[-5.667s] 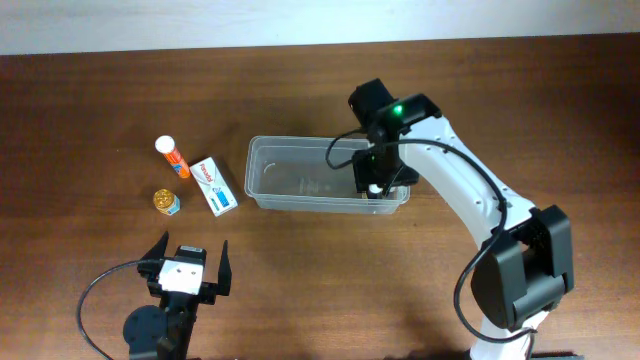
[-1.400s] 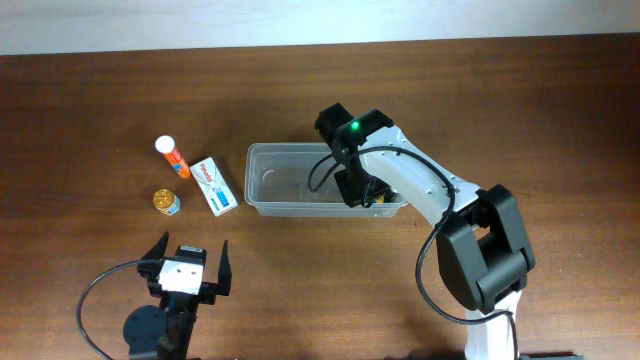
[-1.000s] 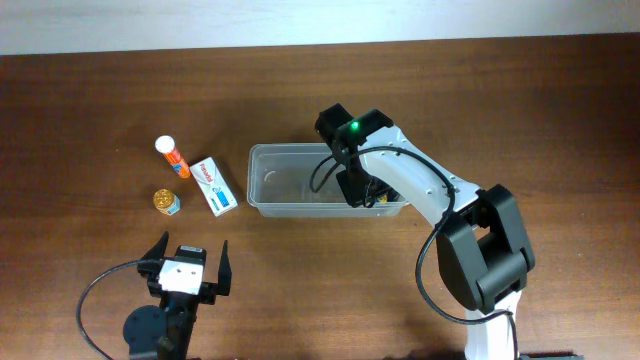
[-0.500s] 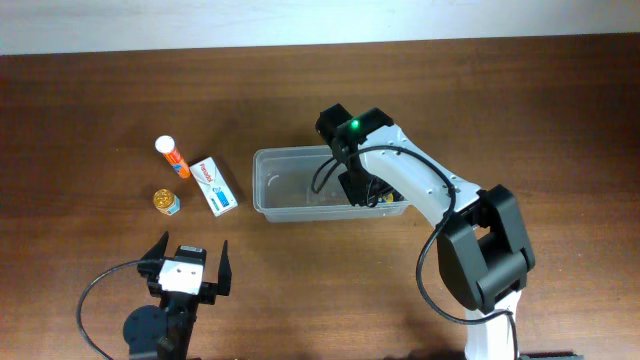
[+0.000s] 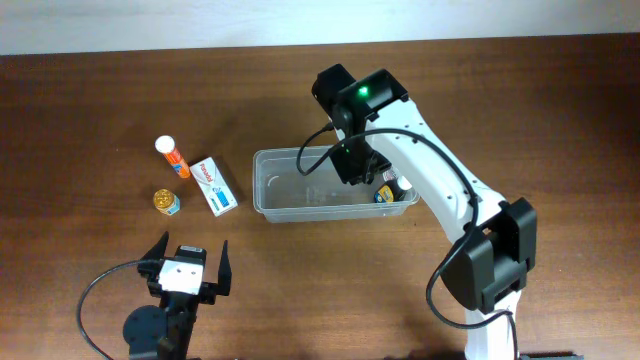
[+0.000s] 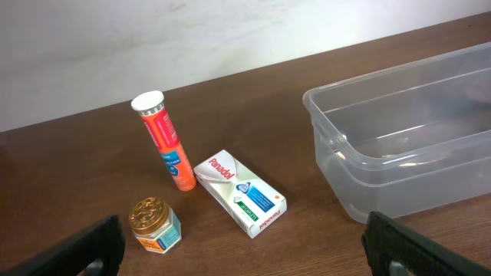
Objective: Pack container
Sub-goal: 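Open right gripper and withdraw it up and right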
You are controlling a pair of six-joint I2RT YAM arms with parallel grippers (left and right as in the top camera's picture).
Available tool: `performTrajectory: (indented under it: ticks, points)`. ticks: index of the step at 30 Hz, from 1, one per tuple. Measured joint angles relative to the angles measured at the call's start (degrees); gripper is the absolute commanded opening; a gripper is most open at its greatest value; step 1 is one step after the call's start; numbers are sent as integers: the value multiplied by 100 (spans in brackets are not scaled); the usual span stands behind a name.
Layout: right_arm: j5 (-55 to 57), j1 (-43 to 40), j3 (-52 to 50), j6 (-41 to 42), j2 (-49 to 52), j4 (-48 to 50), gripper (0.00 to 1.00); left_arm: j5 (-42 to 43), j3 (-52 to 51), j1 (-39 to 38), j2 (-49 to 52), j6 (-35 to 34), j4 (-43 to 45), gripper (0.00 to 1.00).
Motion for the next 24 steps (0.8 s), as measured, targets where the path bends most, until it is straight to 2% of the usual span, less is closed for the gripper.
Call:
performTrajectory:
  ticks: [15,17,21,24]
  points:
    - [-219,-439,236,4,-15,-553,33,0,0,0,2,0,0,100]
    - [-238,-490,417,0,-63,-645,38,0,0,0,2,0,0,99]
    - [-280,-769,970,-24,-343,-802,63,0,0,0,2,0,0,99]
    - [-319,-1215,1357,24,-649,-817,73,0,0,0,2,0,-2,100]
